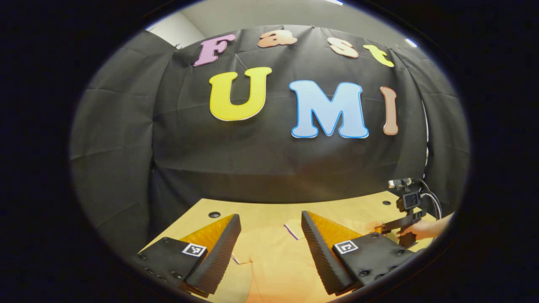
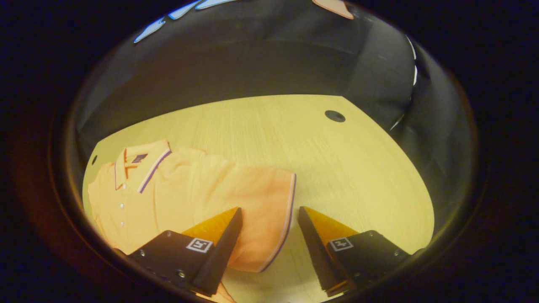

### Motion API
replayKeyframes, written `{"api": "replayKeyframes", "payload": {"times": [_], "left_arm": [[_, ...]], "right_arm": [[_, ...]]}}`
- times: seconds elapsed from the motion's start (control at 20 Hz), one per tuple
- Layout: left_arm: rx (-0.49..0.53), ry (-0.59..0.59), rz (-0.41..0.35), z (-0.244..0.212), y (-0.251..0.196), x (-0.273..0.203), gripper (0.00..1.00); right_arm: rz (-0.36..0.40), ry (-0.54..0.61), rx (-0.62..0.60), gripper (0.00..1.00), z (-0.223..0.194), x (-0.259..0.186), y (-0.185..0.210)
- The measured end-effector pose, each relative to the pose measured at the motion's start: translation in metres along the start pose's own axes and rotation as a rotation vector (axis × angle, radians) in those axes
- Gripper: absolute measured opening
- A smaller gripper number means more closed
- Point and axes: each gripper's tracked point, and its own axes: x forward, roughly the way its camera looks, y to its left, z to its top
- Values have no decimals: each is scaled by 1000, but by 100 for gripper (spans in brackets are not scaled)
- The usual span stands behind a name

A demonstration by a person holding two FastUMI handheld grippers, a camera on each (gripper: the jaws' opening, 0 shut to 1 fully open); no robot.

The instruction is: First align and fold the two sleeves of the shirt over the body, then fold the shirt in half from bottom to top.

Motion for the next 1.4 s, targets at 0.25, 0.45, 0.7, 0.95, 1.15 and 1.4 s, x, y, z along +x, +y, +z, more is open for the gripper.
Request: {"api": "replayKeyframes", "payload": {"times": [0.25, 0.45, 0.7, 0.95, 1.15, 1.4], "left_arm": [[-4, 2, -1, 0, 0, 2, 95], [-15, 13, 5, -6, 1, 0, 95], [-34, 16, 35, -10, 8, -4, 96], [-40, 15, 72, -11, 17, -11, 95], [-64, 12, 112, -13, 24, -20, 95], [-66, -13, 129, -9, 34, -20, 96]], "right_arm": [[-1, 5, 28, 48, 2, -1, -4], [-5, -1, 62, 6, 8, -18, -1], [-16, -90, -19, 6, 26, -20, 5], [25, -179, -160, 6, 50, -49, 35], [77, -200, -253, 6, 50, -64, 61], [123, -195, -318, 6, 43, -67, 89]]}}
